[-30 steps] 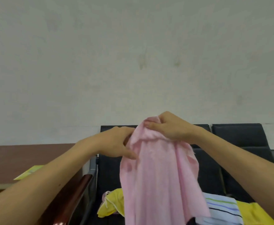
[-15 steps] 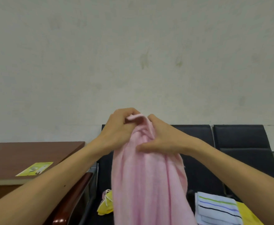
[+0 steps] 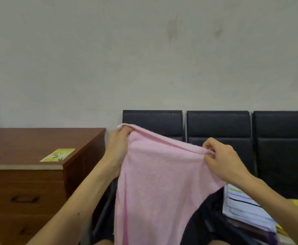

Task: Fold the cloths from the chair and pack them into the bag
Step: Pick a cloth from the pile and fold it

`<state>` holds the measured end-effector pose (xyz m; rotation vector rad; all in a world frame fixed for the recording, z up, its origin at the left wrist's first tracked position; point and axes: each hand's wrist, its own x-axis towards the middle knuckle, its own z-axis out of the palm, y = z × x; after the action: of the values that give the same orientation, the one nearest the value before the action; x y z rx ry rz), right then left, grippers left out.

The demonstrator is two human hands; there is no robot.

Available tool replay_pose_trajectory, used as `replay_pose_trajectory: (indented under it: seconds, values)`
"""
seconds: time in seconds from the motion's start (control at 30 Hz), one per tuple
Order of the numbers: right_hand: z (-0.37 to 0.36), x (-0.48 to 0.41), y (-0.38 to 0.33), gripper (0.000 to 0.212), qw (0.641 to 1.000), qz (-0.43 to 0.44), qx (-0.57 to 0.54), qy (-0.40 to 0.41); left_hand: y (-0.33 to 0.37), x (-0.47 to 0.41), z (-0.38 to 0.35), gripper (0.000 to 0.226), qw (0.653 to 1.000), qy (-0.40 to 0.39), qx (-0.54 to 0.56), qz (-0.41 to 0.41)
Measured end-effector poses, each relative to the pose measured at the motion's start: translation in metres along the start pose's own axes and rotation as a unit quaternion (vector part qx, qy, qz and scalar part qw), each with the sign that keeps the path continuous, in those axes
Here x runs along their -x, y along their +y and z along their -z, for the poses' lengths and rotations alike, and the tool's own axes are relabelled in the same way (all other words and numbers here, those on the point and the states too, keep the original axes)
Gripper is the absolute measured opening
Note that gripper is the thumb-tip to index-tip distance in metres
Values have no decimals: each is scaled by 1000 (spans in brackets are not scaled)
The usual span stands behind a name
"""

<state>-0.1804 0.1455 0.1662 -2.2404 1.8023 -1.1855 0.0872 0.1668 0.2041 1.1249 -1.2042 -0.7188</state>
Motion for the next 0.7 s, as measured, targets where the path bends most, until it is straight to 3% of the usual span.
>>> replay_pose_trajectory:
  seconds: [0.07,0.17,0.3,0.47,0.57,0.7]
  values:
    - [-8,1,-1,23,997,-35,-68,-9,-13,2,2,34,1000,-8,-10,14]
    - [-13,7,-4,25,975,-87,-173,-112,-33,5,6,31,998,4,7,58]
    - [-6,8,6,15,971,-14,-67,-231,-87,4,19,41,988,33,-71,136]
    - [-12,-4,21,10,973,27,95,-209,-124,-2,30,36,981,72,-82,161]
    - [-24,-11,43,6,981,-2,70,-183,-132,-4,32,41,985,36,-92,145]
    - [-34,-14,70,17,988,-65,-23,-137,-146,0,32,36,991,-19,-72,112]
